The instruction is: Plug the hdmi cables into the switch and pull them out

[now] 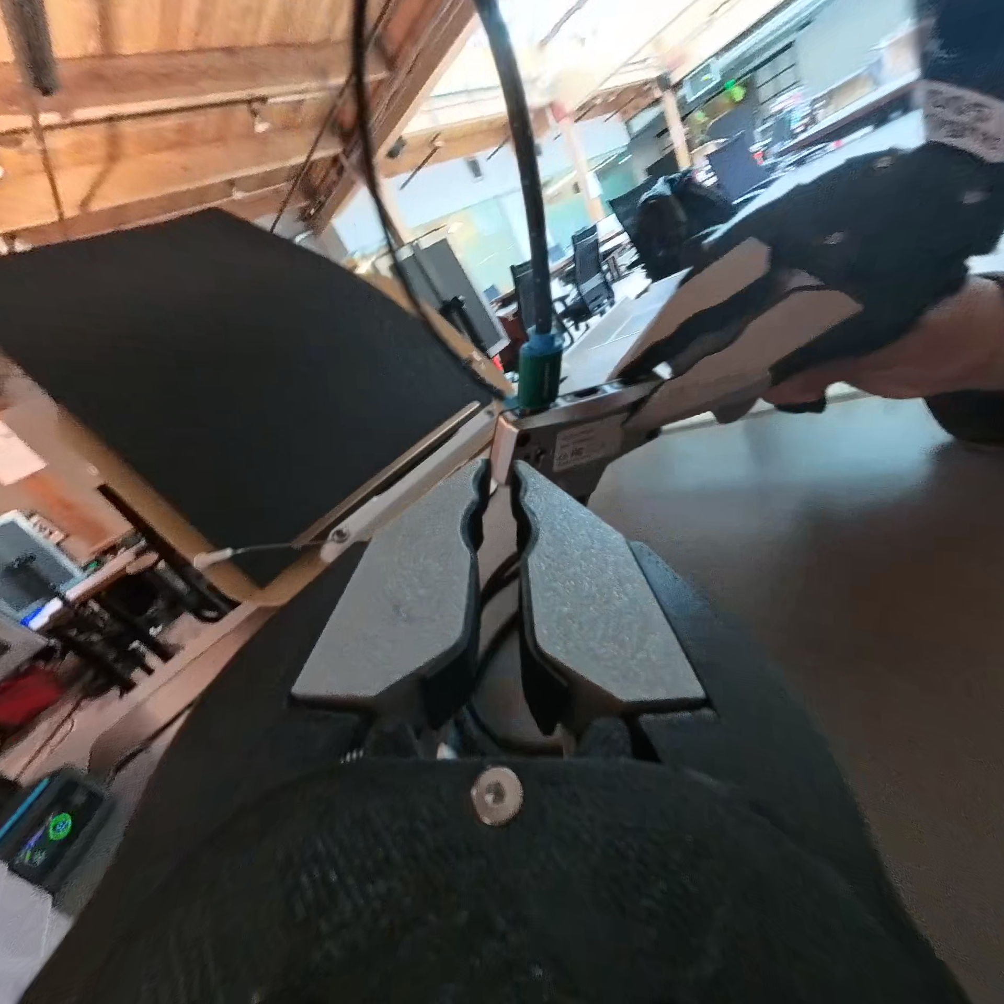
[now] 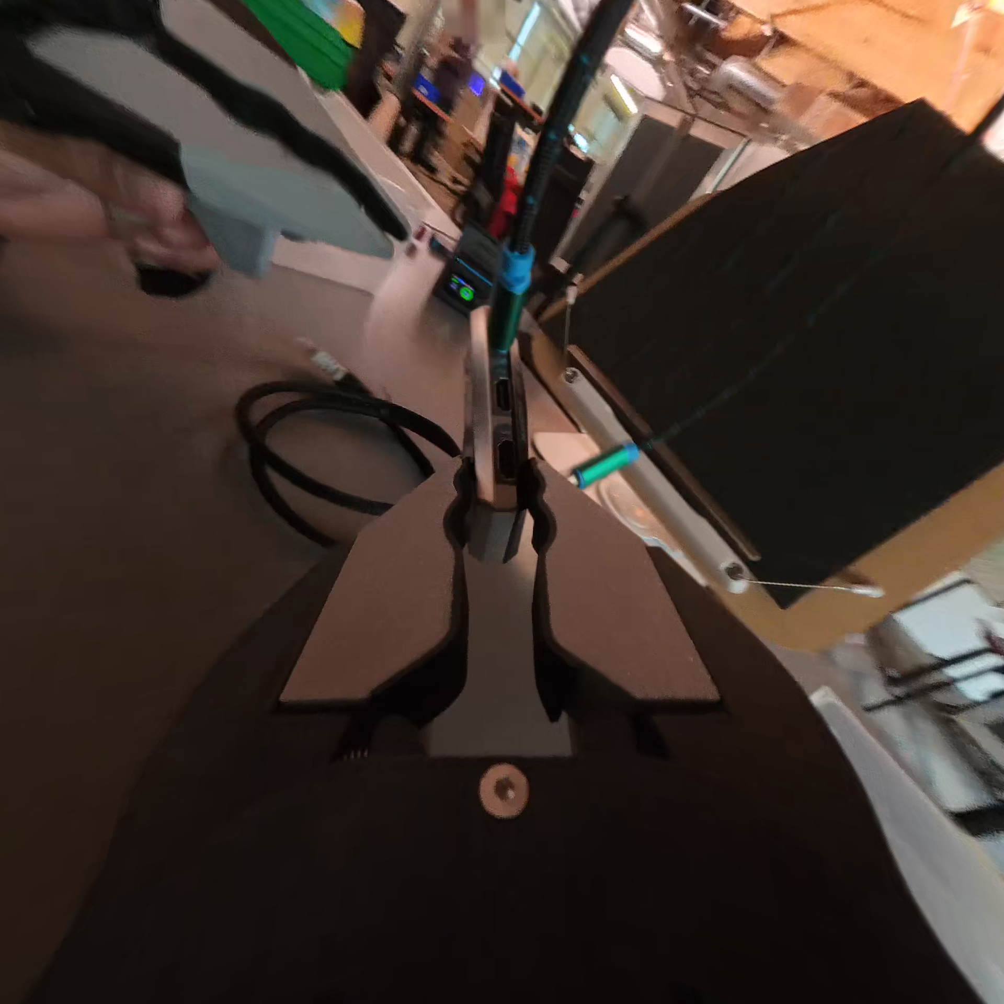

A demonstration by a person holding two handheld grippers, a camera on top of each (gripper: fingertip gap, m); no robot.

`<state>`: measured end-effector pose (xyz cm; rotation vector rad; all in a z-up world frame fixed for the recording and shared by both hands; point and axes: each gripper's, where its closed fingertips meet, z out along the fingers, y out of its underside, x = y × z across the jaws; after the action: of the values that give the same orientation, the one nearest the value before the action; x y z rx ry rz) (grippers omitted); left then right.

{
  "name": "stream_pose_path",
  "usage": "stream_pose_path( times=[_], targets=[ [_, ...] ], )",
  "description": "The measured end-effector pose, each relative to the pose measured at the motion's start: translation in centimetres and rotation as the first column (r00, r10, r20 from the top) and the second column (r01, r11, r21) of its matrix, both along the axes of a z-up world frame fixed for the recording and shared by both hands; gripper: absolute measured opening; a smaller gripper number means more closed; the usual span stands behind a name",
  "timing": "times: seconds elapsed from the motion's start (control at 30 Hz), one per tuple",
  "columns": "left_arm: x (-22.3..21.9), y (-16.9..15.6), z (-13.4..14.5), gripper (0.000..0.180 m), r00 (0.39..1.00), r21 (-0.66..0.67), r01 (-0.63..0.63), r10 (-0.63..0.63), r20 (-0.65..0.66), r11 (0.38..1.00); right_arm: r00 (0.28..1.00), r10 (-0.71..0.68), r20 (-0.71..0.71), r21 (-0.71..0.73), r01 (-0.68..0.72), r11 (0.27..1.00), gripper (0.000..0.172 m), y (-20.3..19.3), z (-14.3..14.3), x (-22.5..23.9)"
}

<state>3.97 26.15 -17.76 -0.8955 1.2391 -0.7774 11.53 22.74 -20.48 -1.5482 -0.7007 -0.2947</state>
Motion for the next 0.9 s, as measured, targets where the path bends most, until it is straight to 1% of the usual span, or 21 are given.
stream_pose_path(
  times=[0.03,0.13,0.2,0.27,0.37,0.4,0.47,0.6,0.7,0.73,0.77,0.8,0.83,0.87,0.9],
  targets=[
    [0.0,0.5,-0.1,0.002,1.000,-0.026,-0.013,0.012,-0.003,1.000,0.999,-0.029,0.034,0.004,0.029,1.000,0.015,0.2,-0.3,0.4],
    [0.0,1.7,-0.6,0.000,0.998,-0.081,-0.057,0.055,-0.025,0.995,0.982,-0.079,0.169,-0.048,0.088,0.995,0.015,0.8,-2.4,0.9],
    [0.0,2.2,-1.0,0.000,0.996,-0.094,-0.080,0.076,-0.045,0.992,0.968,-0.057,0.245,-0.073,0.077,0.994,0.017,1.0,-3.9,0.4],
    [0.1,2.5,-1.3,0.000,0.995,-0.104,-0.090,0.085,-0.054,0.990,0.958,-0.033,0.284,-0.137,0.075,0.988,0.019,1.1,-5.4,-0.1],
    [0.2,2.8,-1.7,0.000,0.993,-0.117,-0.104,0.096,-0.075,0.988,0.962,0.018,0.274,-0.275,0.060,0.959,0.020,1.0,-8.1,-0.6],
    [0.2,2.9,-1.8,0.000,0.992,-0.122,-0.107,0.098,-0.078,0.987,0.958,0.017,0.285,-0.295,0.071,0.953,0.020,1.0,-8.6,-0.5],
    [0.2,3.1,-1.9,0.000,0.990,-0.126,-0.117,0.106,-0.088,0.985,0.961,0.017,0.275,-0.284,0.064,0.957,0.018,1.0,-8.7,-0.7],
    [0.2,3.4,-2.2,0.000,0.988,-0.131,-0.130,0.118,-0.101,0.983,0.981,0.030,0.193,-0.301,0.030,0.953,0.017,0.8,-8.4,-1.1],
    [0.1,3.9,-2.4,0.000,0.984,-0.141,-0.155,0.139,-0.113,0.978,0.992,0.036,0.122,-0.246,-0.005,0.969,0.016,0.8,-6.9,-1.5],
    [0.1,4.0,-2.5,0.000,0.984,-0.151,-0.156,0.139,-0.115,0.976,0.995,0.055,0.080,-0.232,-0.035,0.972,0.016,0.6,-6.2,-1.9],
    [0.1,4.0,-2.5,0.000,0.985,-0.163,-0.149,0.132,-0.113,0.975,0.994,0.103,0.025,-0.218,-0.096,0.971,0.016,0.2,-5.5,-2.7],
    [0.1,3.9,-2.4,0.000,0.986,-0.174,-0.142,0.124,-0.110,0.975,0.982,0.184,-0.036,-0.198,-0.187,0.962,0.015,-0.5,-4.7,-4.1],
    [0.1,3.9,-2.4,0.000,0.987,-0.180,-0.137,0.119,-0.110,0.974,0.950,0.298,-0.092,-0.180,-0.310,0.933,0.009,-1.8,-3.9,-5.8],
    [0.1,3.9,-2.5,0.000,0.987,-0.183,-0.136,0.116,-0.114,0.974,0.896,0.423,-0.135,-0.176,-0.442,0.880,0.000,-3.4,-3.5,-7.7],
    [0.2,3.8,-2.6,0.000,0.986,-0.181,-0.136,0.116,-0.120,0.974,0.841,0.514,-0.168,-0.180,-0.539,0.823,0.000,-4.9,-3.3,-9.1]
  ],
)
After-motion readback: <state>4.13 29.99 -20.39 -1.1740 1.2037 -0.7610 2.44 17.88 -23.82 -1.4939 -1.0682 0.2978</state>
